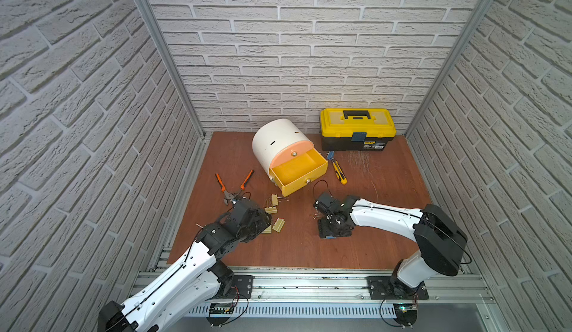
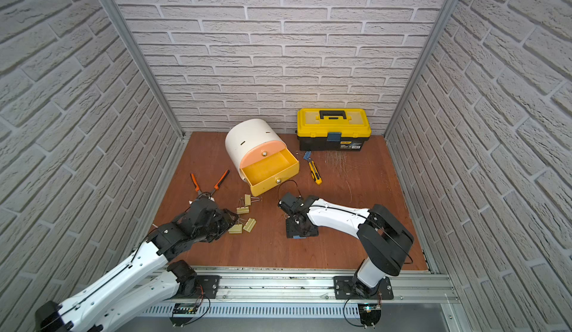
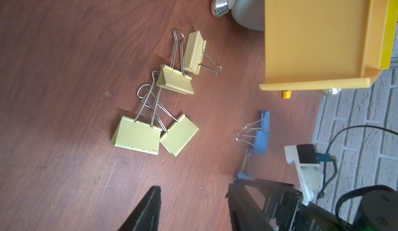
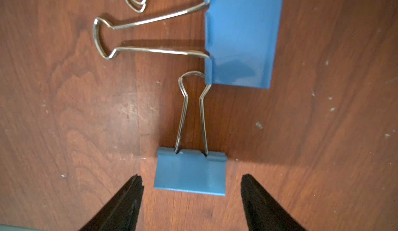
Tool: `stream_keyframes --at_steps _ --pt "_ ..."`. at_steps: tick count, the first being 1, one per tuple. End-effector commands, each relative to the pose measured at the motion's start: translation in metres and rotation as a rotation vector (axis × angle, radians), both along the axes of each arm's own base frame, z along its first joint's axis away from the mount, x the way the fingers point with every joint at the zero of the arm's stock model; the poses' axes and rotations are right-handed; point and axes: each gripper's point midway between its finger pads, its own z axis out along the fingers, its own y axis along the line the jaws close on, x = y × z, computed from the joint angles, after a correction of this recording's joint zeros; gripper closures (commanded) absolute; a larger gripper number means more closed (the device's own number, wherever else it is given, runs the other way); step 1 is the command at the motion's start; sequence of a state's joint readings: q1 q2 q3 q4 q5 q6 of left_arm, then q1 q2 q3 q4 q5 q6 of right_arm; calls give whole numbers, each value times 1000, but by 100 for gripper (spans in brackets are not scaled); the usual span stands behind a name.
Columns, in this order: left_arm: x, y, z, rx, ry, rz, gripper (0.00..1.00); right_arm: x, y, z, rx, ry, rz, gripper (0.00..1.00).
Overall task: Put the binder clips in the drawer according to color
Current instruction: Pick up the binder clip at the center of the board, then place the binder clip in the drawer.
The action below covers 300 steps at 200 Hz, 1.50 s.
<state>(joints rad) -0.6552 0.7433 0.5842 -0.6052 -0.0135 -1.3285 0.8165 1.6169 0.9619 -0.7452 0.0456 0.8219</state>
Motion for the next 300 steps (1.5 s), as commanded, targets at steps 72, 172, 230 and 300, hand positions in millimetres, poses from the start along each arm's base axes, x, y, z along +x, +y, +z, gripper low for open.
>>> stream_keyframes --at_steps 72,172,230,300 --pt "6 0 8 -19 -28 5 45 0 2 -11 -50 -5 11 46" --pt "28 -2 43 -55 -84 2 44 -8 -9 60 10 -96 42 59" --pt "72 -20 98 -83 -132 -99 45 21 -3 140 39 -245 112 60" --pt "115 -49 129 -178 -160 -197 45 85 58 218 163 -375 239 61"
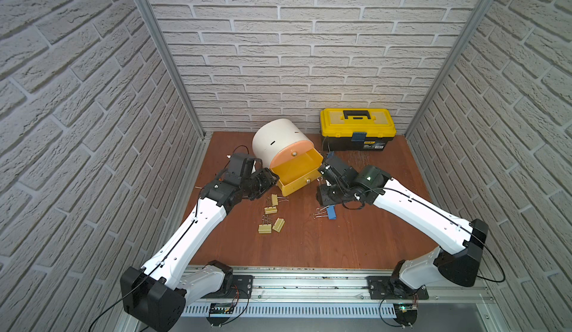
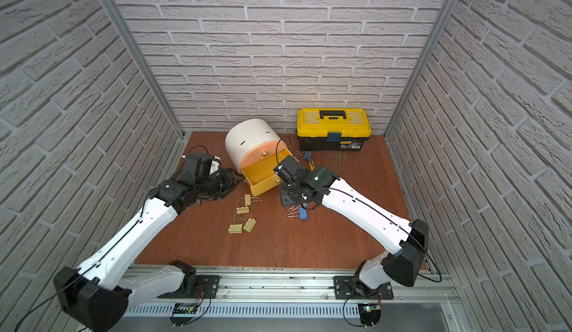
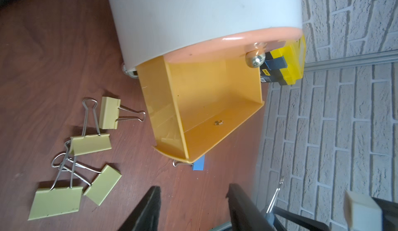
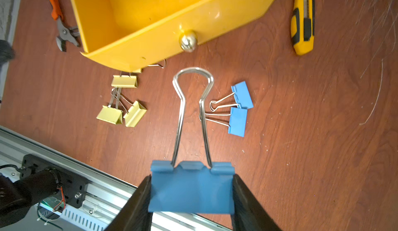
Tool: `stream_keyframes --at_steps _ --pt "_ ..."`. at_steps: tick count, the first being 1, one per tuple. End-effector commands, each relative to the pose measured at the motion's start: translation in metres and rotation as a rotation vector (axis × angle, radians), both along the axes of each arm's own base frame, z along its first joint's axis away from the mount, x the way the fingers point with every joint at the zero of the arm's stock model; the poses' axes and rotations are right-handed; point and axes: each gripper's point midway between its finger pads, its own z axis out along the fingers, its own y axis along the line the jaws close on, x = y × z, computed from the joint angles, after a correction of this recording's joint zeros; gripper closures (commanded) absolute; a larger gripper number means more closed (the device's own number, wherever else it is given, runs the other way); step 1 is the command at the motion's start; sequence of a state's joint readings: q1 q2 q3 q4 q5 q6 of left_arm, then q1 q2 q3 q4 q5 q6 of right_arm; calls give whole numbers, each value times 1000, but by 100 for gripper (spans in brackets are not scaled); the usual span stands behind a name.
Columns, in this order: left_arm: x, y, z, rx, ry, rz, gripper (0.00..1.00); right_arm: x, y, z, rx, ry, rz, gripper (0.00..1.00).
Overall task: Put the binder clips in the drawer according to color
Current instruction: Place the binder clip in the drawer.
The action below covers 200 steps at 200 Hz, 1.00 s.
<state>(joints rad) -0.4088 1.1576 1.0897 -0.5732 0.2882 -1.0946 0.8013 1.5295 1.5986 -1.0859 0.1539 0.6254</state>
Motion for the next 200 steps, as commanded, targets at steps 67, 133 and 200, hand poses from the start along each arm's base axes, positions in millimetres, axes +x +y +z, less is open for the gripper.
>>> stream_keyframes --at_steps 67,133,200 --pt "27 17 17 -119 -56 34 46 56 90 24 65 -23 256 62" --pt "12 44 8 -120 -37 94 45 82 108 -7 4 -9 295 62" --pt "4 52 5 -118 -31 115 45 101 108 -19 -20 -14 279 61"
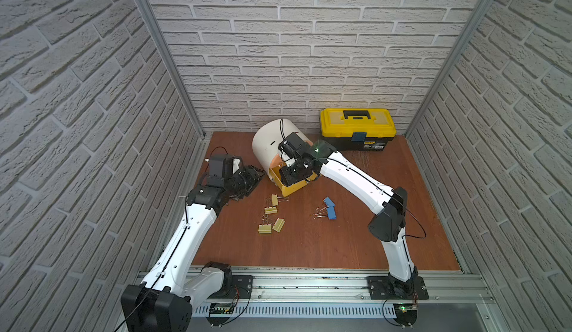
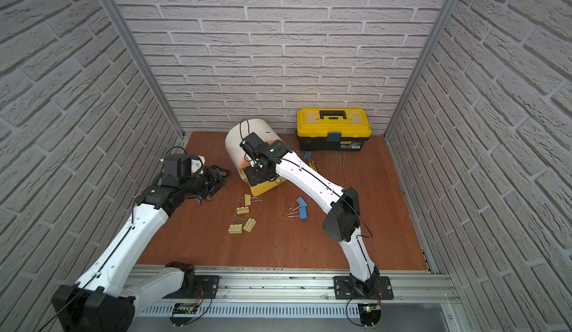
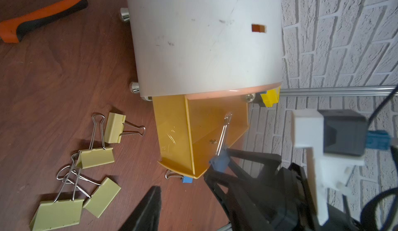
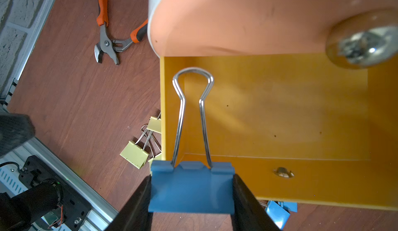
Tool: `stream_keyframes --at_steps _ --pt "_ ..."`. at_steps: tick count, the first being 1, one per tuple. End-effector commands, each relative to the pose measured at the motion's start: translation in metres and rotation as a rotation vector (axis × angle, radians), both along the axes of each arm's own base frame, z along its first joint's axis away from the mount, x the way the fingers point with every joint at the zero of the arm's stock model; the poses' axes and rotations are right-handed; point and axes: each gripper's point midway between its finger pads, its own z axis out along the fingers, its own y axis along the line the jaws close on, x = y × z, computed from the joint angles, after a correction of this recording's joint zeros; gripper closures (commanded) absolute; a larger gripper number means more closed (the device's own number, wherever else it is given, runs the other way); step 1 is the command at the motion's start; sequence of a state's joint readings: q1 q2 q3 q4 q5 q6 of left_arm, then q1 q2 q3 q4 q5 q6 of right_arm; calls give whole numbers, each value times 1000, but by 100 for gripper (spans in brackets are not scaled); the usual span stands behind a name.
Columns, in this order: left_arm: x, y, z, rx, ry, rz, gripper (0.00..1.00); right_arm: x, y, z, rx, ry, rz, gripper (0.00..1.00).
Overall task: Put the binder clips in the drawer according to color
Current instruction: Place the binder clip in the drawer, then pick up the binder clip at the center of the board.
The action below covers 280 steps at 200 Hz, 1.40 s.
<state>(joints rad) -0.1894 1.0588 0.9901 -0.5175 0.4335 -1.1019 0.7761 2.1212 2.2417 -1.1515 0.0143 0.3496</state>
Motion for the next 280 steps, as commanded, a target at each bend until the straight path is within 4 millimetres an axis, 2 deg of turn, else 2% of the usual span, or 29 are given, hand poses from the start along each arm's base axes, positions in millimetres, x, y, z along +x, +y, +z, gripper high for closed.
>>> stream_keyframes --at_steps 1,33,66,87,110,151,174,179,182,187,226,259,280 --pt "-2 3 2 -8 -11 3 45 11 -2 11 11 -41 -3 61" --pt "-2 2 1 -8 -7 3 45 18 -3 10 14 -45 -16 57" --pt "-3 3 0 -7 -4 3 45 20 -4 17 25 -67 -16 42" --pt "-2 3 1 -8 -6 4 45 20 -5 25 33 -85 -12 35" --pt "-2 3 0 -7 -6 6 45 20 -7 33 37 -106 -13 32" --pt "-1 4 3 -4 -14 11 45 18 -17 47 39 -134 -29 32" --pt "-3 5 3 7 -13 12 45 14 -31 52 46 -137 -61 33" --pt "-4 6 3 13 -13 11 45 13 -33 47 38 -128 -67 34" --pt "-5 6 4 17 -15 9 45 10 -38 57 55 -143 -73 34" --pt "-6 6 4 24 -13 7 45 8 -42 58 58 -145 -79 34" --pt "-20 8 -3 59 7 -3 46 -10 -76 52 65 -138 -152 36" --pt "-37 12 -13 59 24 18 46 -32 -113 27 70 -96 -244 36" --pt "-48 13 -20 62 36 26 46 -48 -139 2 90 -54 -326 37"
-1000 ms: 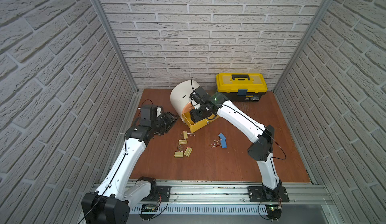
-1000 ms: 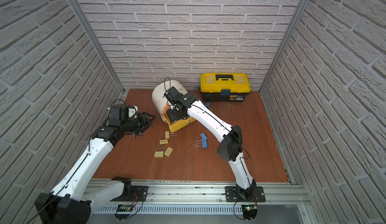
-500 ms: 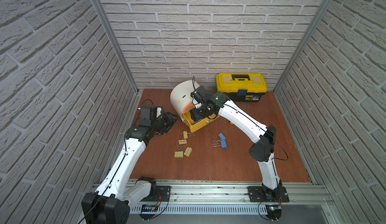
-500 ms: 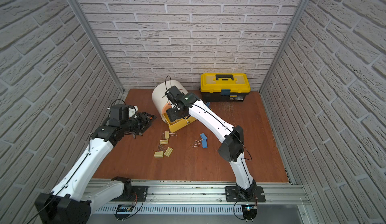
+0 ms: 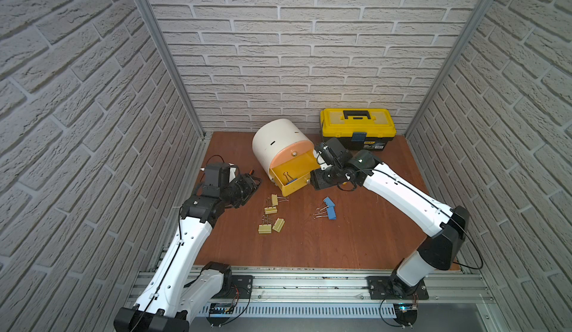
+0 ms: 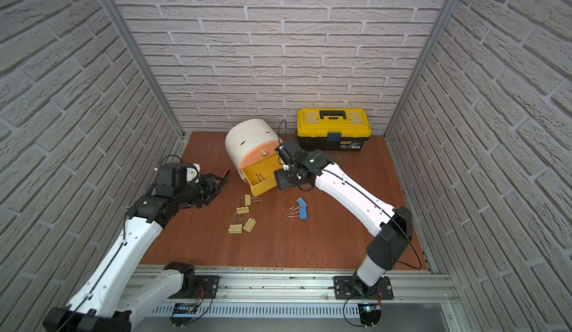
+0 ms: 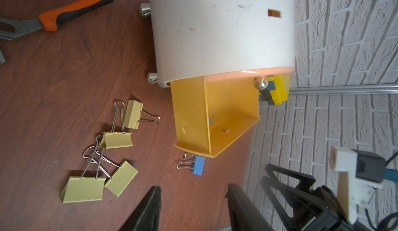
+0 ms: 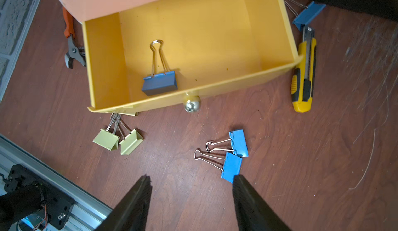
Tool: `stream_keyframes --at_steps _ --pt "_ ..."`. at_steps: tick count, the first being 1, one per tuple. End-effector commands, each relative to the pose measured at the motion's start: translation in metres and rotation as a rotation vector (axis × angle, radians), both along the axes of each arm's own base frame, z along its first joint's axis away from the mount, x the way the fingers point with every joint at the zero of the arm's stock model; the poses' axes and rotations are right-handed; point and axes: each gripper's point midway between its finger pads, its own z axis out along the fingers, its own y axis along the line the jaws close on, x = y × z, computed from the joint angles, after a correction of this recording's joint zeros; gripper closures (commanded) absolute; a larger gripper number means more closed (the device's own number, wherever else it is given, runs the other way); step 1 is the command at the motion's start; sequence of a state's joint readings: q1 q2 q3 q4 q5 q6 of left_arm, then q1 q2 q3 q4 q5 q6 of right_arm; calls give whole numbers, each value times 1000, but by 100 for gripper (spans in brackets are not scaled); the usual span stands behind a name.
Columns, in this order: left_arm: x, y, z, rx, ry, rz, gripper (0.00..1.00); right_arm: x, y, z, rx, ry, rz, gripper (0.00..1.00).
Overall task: Put the binder clips in the drawer according to color
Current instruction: Pick up the binder clip at the center of the board.
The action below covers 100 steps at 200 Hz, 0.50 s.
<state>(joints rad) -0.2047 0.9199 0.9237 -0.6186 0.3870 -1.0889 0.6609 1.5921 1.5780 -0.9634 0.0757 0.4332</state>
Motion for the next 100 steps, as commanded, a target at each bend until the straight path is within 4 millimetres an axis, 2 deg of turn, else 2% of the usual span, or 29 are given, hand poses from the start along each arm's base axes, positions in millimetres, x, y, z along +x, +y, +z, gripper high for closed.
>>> stream_keyframes --at_steps 1,11,40,67,100 --pt "-13 3 -12 20 22 14 46 -6 -20 -13 68 -5 -111 37" --pt "-18 3 -15 23 27 16 46 -11 -30 -25 84 9 -150 37" --pt "-34 3 -23 30 43 19 46 -27 -49 -82 110 107 -232 37" --pt "-45 2 -28 27 50 21 46 -31 -47 -121 139 163 -252 36" --pt "-51 0 -30 33 55 11 46 -27 -43 -147 130 195 -259 35"
